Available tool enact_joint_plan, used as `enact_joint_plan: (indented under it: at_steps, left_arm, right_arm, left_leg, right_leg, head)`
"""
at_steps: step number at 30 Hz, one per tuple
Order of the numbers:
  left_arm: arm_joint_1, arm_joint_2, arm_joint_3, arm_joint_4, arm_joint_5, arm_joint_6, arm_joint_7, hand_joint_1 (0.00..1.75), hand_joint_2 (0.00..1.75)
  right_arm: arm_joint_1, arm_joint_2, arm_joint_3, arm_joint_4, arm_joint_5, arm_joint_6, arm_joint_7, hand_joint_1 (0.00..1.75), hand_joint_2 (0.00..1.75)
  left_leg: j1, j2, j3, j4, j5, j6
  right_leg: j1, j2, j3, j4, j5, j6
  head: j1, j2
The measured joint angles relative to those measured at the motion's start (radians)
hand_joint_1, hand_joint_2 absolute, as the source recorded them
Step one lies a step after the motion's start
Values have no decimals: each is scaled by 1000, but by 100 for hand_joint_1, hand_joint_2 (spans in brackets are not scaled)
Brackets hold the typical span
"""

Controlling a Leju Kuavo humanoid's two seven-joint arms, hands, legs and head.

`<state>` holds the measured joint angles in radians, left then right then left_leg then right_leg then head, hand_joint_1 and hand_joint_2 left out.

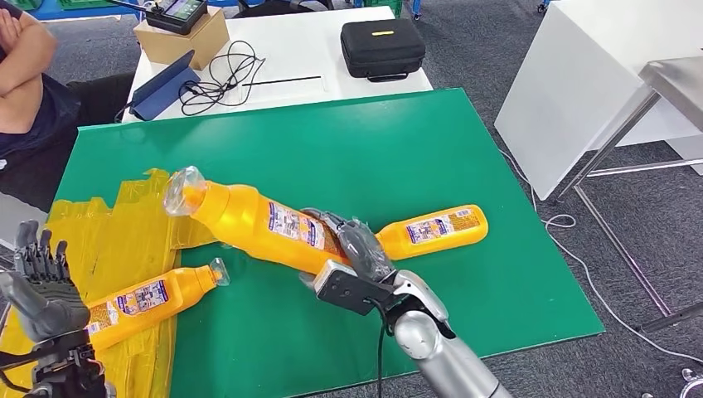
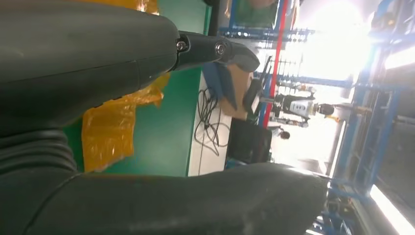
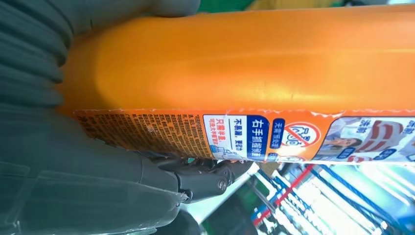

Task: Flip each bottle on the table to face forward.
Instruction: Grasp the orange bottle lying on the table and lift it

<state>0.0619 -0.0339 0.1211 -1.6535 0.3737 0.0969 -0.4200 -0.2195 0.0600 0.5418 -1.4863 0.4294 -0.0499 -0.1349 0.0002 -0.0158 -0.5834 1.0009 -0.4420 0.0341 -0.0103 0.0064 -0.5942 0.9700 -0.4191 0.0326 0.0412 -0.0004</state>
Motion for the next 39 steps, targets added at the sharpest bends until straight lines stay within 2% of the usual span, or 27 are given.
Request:
enact_joint_plan:
  at_steps: [4, 8, 14, 19, 23, 28, 39]
  left_arm:
    - [6, -4, -1, 0, 15, -10, 2, 0, 175]
    - [8, -9, -10, 0, 77, -63, 6, 0, 175]
    - [-3, -33, -95, -2, 160, -117, 30, 0, 175]
    - [-84, -55, -194, 68, 182, -125, 34, 0, 175]
    - [-143, -68, -235, 121, 199, -124, 30, 0, 175]
    - [-182, -72, -245, 158, 212, -116, 34, 0, 175]
    - [-193, -75, -240, 177, 227, -132, 39, 0, 175]
  right_arm:
    - [-11, 8, -8, 3, -5, -5, -5, 175, 175]
    - [-45, 26, -9, 45, -6, -32, -14, 175, 175]
    - [-191, 122, -3, 290, -23, -94, -42, 175, 175]
    - [-242, 169, 18, 404, 0, -125, 2, 175, 175]
    - [-277, 209, 52, 448, 48, -120, 47, 175, 175]
    - [-296, 250, 100, 468, 99, -126, 77, 175, 175]
    - [-296, 261, 148, 469, 132, -129, 112, 175, 175]
  left_leg:
    - [0, 0, 0, 0, 0, 0]
    - [1, 0, -1, 0, 0, 0]
    - [1, 0, 0, 0, 1, 0]
    - [0, -4, -2, 0, 3, 1]
    - [0, -3, -2, 0, 3, 1]
    - [1, -3, -3, 0, 3, 1]
    - [1, -3, -3, 0, 3, 1]
  right_leg:
    - [0, 0, 0, 0, 0, 0]
    - [0, 0, 0, 0, 0, 0]
    - [0, 0, -1, 0, 0, 0]
    - [0, -5, 0, 1, 0, 0]
    - [0, -3, -1, 1, 1, 0]
    - [0, -3, -2, 1, 0, 0]
    - [0, -3, -2, 0, 0, 0]
  head:
    - [0, 0]
    - [0, 0]
    - [0, 0]
    - [0, 0]
    - [0, 0]
    - [0, 0]
    - [0, 0]
